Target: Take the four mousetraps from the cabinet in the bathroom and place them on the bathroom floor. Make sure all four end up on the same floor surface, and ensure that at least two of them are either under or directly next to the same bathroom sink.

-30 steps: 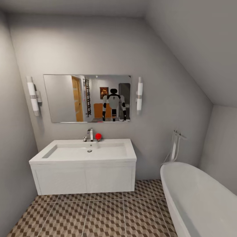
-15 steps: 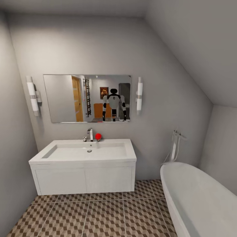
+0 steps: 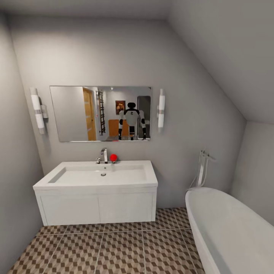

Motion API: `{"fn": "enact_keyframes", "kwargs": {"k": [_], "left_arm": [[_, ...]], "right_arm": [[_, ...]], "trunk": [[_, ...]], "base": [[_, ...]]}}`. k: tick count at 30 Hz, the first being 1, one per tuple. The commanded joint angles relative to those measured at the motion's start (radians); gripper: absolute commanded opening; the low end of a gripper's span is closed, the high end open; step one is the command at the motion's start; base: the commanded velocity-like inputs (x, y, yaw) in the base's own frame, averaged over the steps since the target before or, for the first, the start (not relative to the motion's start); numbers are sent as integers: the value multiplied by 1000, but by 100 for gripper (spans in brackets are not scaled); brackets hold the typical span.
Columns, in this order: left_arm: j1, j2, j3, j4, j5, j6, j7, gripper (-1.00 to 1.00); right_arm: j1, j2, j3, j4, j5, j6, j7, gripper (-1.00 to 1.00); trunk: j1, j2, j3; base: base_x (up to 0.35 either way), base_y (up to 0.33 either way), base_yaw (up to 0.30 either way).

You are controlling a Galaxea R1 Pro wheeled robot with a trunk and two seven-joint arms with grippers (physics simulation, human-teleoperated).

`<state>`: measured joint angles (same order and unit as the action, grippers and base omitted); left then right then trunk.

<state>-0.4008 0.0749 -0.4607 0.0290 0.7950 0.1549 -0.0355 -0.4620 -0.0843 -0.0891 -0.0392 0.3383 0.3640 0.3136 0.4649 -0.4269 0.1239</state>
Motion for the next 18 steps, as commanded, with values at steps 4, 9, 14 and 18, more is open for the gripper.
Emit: {"fn": "enact_keyframes", "kwargs": {"k": [4,9,14,18], "left_arm": [[-1,0,-8,2,9,-3,-7,-100],[-1,0,-7,2,9,-4,-7,-100],[-1,0,-7,2,9,-2,-7,-100],[-1,0,-8,2,9,-2,-7,-100]], "right_arm": [[0,0,-9,-3,7,7,4,-100],[0,0,-8,-4,6,6,5,-100],[0,1,-8,-4,5,5,9,-100],[0,1,-8,-4,4,1,14,-100]], "trunk": [[16,-29,-13],[35,-64,-29],[54,-99,-44],[69,-127,-57]], "base": [[0,0,0],[0,0,0],[0,0,0],[0,0,0]]}}
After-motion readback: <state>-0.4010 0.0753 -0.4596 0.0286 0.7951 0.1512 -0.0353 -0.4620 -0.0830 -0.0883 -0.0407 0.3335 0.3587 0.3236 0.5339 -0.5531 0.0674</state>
